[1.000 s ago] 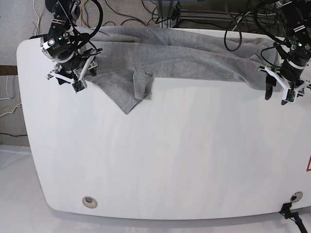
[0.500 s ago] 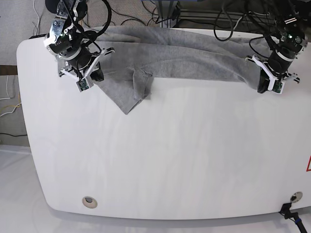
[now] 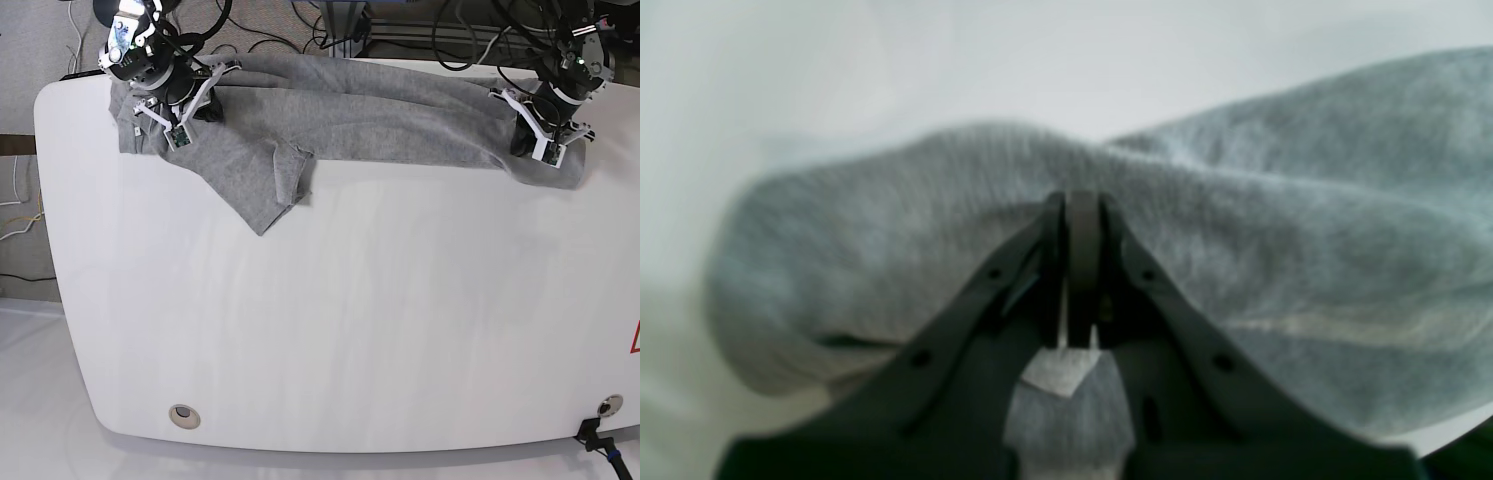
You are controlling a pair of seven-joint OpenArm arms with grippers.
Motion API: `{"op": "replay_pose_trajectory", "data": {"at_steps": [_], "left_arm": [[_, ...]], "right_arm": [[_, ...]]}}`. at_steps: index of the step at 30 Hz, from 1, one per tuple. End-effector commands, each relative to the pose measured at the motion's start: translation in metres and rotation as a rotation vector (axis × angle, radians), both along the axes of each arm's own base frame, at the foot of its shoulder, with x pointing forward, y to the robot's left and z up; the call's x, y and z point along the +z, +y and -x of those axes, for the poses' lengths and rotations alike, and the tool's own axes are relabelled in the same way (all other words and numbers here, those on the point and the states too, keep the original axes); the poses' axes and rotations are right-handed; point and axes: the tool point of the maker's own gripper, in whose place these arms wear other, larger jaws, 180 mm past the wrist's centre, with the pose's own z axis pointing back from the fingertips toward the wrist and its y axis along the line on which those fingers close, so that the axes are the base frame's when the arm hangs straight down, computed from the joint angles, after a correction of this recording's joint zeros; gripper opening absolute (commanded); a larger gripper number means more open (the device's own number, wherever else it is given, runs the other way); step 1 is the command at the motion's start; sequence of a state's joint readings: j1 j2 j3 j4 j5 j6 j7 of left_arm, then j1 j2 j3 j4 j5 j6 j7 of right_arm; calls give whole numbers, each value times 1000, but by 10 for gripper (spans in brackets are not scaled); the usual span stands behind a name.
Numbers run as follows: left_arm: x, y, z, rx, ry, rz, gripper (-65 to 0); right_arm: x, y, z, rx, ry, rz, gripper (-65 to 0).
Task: Fold the T-shirt properly
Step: 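Release the hem, then grasp the folded shirt's ends with both grippers, then pull the shirt end with the right gripper away from the left gripper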
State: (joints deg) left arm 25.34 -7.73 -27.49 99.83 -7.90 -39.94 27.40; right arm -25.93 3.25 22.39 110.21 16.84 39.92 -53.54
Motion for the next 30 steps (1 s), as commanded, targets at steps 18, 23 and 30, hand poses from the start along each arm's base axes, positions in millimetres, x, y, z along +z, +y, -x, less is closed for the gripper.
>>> {"op": "replay_pose_trajectory", "data": {"at_steps": [18, 23, 30], "left_arm": [[-32, 20, -2, 50, 68, 45, -650], [-36, 37, -24, 72, 63, 48, -650], [-24, 40, -56, 74, 10, 34, -650]], "right_arm": [[-58, -17, 8, -91, 85, -104, -650], [-62, -24, -9, -100, 75, -107, -650], [-61, -28, -48, -116, 39, -129, -650]]}}
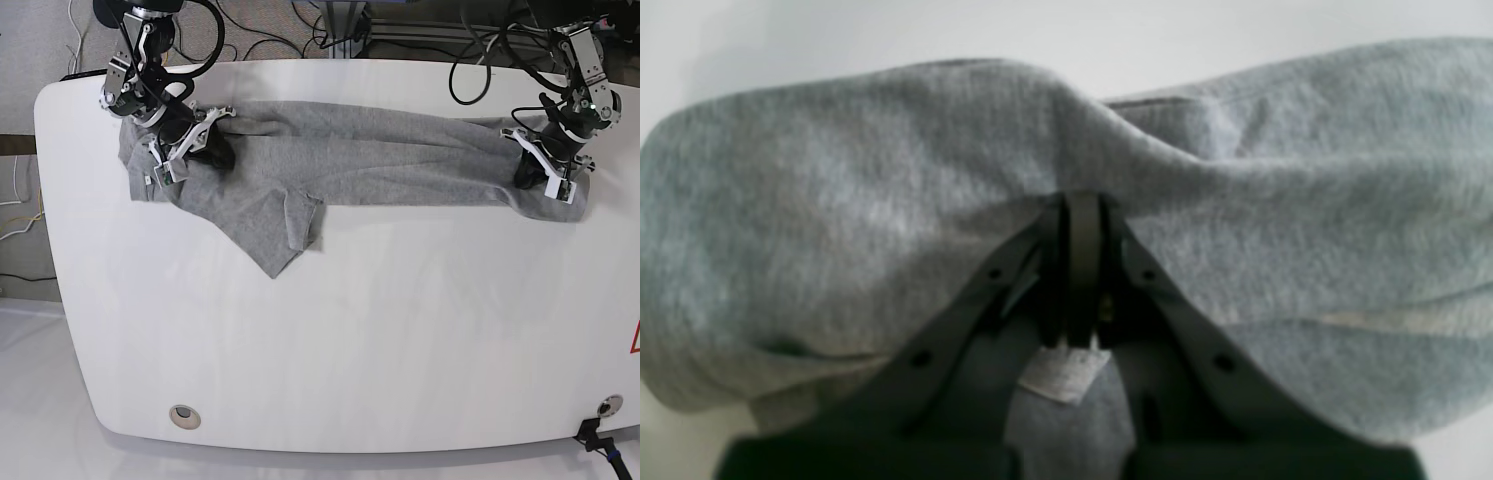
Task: Fold the T-shirt properly
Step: 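Pull the shirt end with the right gripper away from the left gripper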
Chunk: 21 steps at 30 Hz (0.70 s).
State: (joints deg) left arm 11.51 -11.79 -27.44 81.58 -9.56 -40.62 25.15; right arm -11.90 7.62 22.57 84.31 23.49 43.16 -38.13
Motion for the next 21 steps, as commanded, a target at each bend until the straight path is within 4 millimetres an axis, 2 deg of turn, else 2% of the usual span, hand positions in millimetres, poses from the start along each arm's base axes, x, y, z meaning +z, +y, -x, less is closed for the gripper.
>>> {"op": "replay_pose_trajectory", "data": {"at_steps": [1, 5, 12, 17, 21], "left_arm": [[1, 13, -5, -2, 26, -80, -650], [7, 13, -16, -3, 3, -92, -650], [11, 13, -21, -4, -9, -95, -650], [12, 16, -21, -3, -9, -100, -650], [12, 16, -20, -3, -8, -100, -650]], "right_arm": [[-34, -21, 21, 1, 179, 124, -650], [-30, -22, 2, -7, 156, 113, -650], [-24, -22, -4, -5, 134, 118, -650], [13, -21, -26, 21, 26, 170, -650], [45, -21, -54, 43, -37, 221, -650]]}}
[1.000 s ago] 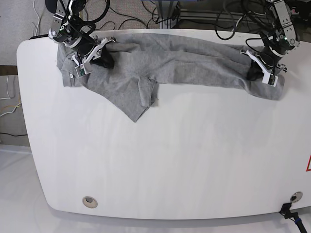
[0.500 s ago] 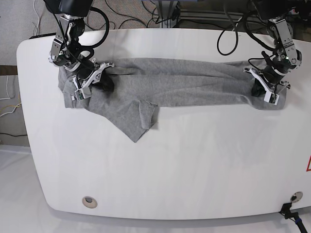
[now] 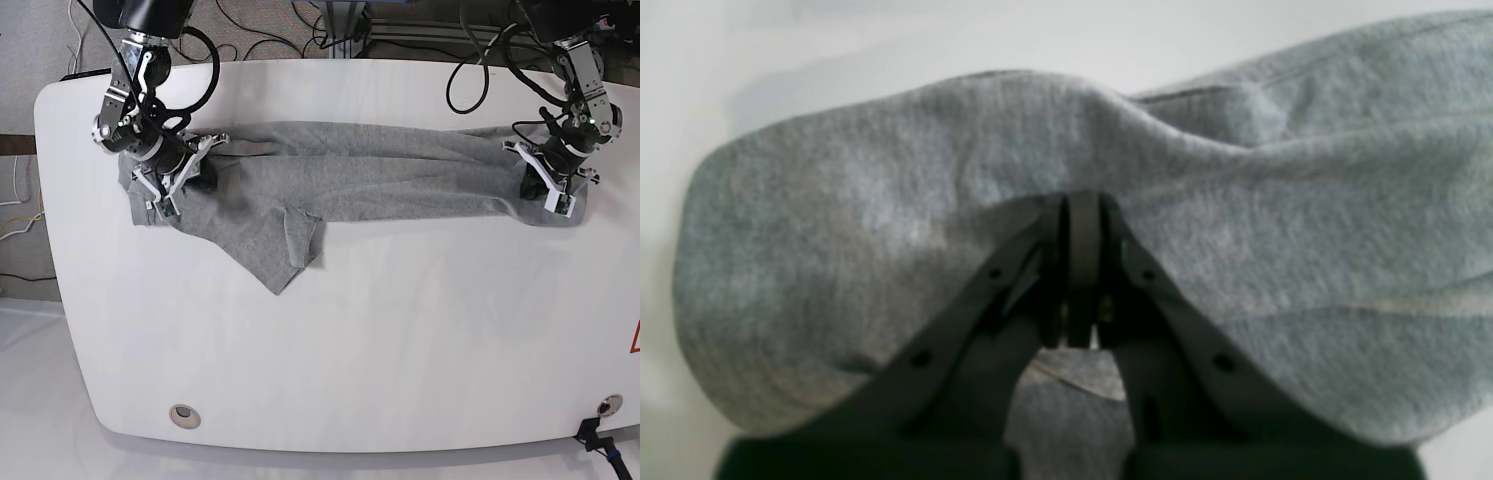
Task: Fold the T-shirt properly
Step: 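Pull the shirt end with the right gripper away from the left gripper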
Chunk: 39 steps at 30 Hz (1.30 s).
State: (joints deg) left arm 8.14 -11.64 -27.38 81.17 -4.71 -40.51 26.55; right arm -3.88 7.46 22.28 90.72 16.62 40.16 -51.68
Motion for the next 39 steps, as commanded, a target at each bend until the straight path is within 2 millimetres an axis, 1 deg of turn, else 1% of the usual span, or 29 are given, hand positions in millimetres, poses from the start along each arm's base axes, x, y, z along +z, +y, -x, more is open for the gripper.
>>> {"op": "replay_pose_trajectory", "data": {"at_steps": [1, 2, 5, 8, 10, 12, 13, 17, 22, 25, 28, 30, 33, 35, 38, 39], "left_arm": [[9, 8, -5, 8, -21, -26, -650], [9, 8, -5, 8, -21, -26, -650], [9, 8, -5, 8, -21, -25, -650], [9, 8, -5, 8, -22, -23, -650], [9, 8, -5, 8, -22, -23, -650], [9, 8, -5, 8, -23, -24, -650], [10, 8, -6, 8, -25, -25, -650], [10, 9, -6, 10, -26, -24, -650], [10, 9, -6, 10, -26, -24, -650], [13, 8, -7, 7, -34, -28, -650], [13, 9, -8, 7, -34, -30, -650], [14, 9, -8, 7, -34, -29, -650], [14, 9, -8, 7, -34, -29, -650], [14, 9, -8, 7, -34, -29, -650], [14, 9, -8, 7, -34, -29, -650], [14, 9, -8, 7, -34, -29, -650]], "right_arm": [[29, -4, -23, -3, -101, 3, -614], [35, -3, -31, -3, -123, 2, -578], [45, -3, -53, -7, -155, -13, -487], [48, -2, -73, -15, -159, -42, -391], [44, -1, -85, -25, -150, -71, -331], [41, 7, -98, -21, -146, -108, -290], [38, 12, -103, -14, -145, -124, -282], [29, 35, -118, 28, -128, -173, -280], [19, 53, -121, 58, -113, -206, -282], [12, 56, -120, 53, -105, -223, -282], [12, 60, -121, 53, -110, -232, -282], [12, 59, -120, 54, -108, -229, -280], [8, 63, -116, 59, -95, -234, -280], [-1, 75, -106, 103, -60, -221, -282], [-7, 91, -95, 161, -42, -207, -282], [-7, 101, -93, 177, -41, -217, -282]]}}
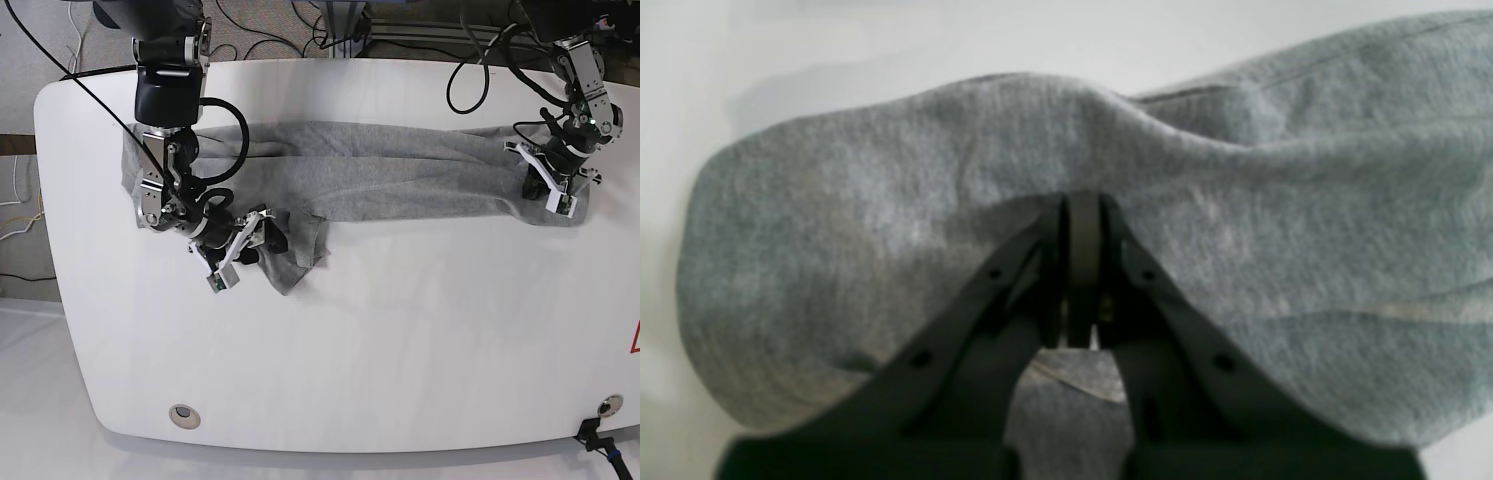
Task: Fold the T-shirt properly
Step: 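Pull the shirt end with the right gripper away from the left gripper, then fold the loose sleeve flap inward with the right gripper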
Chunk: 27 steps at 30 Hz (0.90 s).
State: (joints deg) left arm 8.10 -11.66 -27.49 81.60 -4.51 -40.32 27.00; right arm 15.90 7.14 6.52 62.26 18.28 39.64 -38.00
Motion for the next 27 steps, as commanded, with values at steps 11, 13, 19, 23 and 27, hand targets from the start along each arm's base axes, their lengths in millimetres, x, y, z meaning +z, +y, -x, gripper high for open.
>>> {"op": "replay_pose_trajectory", "data": {"at_steps": [11, 13, 19, 23, 27], "left_arm": [[12, 7, -7, 4, -34, -19, -650], [12, 7, -7, 4, -34, -19, -650], [11, 7, -6, 4, -33, -18, -650], [11, 7, -6, 4, -33, -18, -650], [11, 7, -6, 5, -32, -18, -650]], "right_arm": [[5, 27, 4, 51, -4, -14, -521], [6, 26, 2, 51, -9, -10, -650], [17, 23, -8, 52, -42, 3, -650], [37, 21, -12, 76, -82, 44, -650], [63, 14, -16, 89, -124, 108, -650]]}}
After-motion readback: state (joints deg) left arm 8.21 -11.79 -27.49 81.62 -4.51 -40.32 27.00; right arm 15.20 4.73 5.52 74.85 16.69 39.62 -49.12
